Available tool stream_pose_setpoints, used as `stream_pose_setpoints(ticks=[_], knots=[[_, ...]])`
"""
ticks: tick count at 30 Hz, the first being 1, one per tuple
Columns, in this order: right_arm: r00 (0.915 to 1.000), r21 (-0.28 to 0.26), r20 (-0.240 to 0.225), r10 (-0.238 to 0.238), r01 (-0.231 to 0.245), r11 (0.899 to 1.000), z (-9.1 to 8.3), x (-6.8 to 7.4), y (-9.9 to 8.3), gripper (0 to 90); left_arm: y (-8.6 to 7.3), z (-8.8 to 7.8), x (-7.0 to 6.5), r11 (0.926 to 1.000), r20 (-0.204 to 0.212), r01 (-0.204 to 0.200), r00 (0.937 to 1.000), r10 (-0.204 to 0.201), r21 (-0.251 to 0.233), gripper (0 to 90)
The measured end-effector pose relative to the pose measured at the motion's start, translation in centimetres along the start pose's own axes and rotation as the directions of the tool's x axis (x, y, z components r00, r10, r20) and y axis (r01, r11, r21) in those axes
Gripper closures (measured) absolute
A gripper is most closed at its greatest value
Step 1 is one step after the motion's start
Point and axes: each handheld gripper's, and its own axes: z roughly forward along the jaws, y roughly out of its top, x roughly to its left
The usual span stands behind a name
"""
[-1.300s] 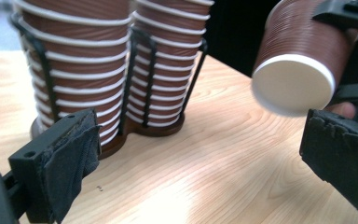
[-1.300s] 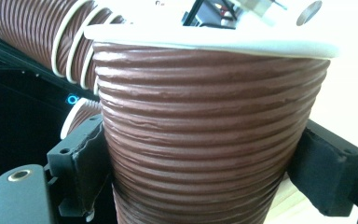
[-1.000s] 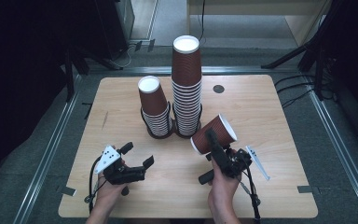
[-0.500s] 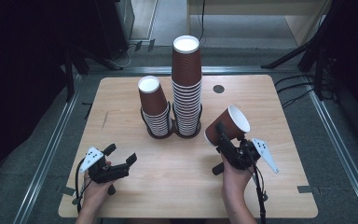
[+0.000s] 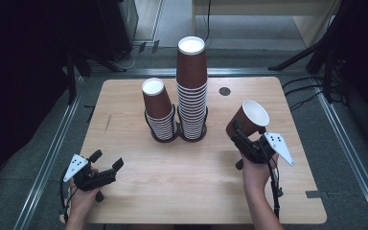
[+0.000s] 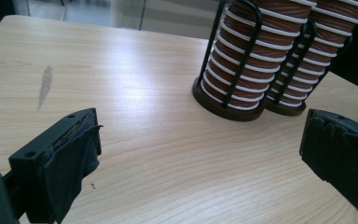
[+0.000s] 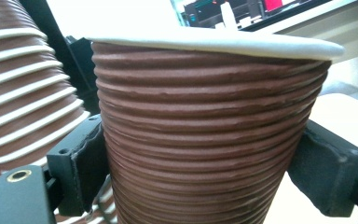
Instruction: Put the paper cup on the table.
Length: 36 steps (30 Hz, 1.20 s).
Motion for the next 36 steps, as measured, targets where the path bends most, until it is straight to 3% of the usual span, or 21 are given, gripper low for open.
stream_pose_setpoints(ticks=[5, 10, 13, 17, 21, 23, 28, 36], knots=[[0.9974, -0.003, 0.042, -0.059, 0.059, 0.998, 0.5, -1.0, -0.2, 13.8, -0.4, 0.0, 0.4, 0.9999, 0.019, -0.006, 0.9998, 0.006, 0.013, 0.0], [0.9898, -0.053, 0.022, -0.141, 0.142, 0.988, 0.9, -1.7, -0.4, 13.8, -0.7, 0.0, 0.6, 0.9995, 0.03, -0.014, 0.9995, 0.013, 0.027, 0.0], [0.9812, -0.036, 0.024, -0.192, 0.192, 0.981, 1.4, -2.3, -0.8, 13.8, -0.7, 0.0, 0.8, 0.9996, 0.033, -0.008, 0.9994, 0.007, 0.027, 0.0], [0.9721, 0.007, 0.062, -0.226, 0.226, 0.974, 2.0, -3.3, -1.4, 13.9, -0.8, -0.2, 1.2, 0.9997, 0.056, 0.021, 0.9982, -0.022, 0.009, 0.0], [0.9643, 0.015, 0.077, -0.253, 0.253, 0.967, 2.5, -4.2, -1.8, 13.8, -1.0, -0.3, 1.5, 0.9998, 0.036, 0.021, 0.9991, -0.021, 0.007, 0.0], [0.9614, 0.027, 0.084, -0.262, 0.261, 0.965, 2.8, -4.5, -1.9, 13.8, -1.1, -0.2, 1.4, 0.9999, 0.029, 0.001, 0.9996, -0.001, 0.014, 0.0], [0.9654, 0.069, 0.055, -0.255, 0.251, 0.966, 3.5, -5.4, -2.3, 13.7, -1.2, -0.1, 1.3, 0.9995, 0.016, -0.02, 0.9997, 0.02, 0.022, 0.0], [0.9539, 0.124, 0.071, -0.291, 0.282, 0.952, 4.3, -6.3, -3.2, 13.4, -1.3, 0.0, 1.2, 0.9993, 0.009, -0.022, 0.9997, 0.022, 0.03, 0.0]])
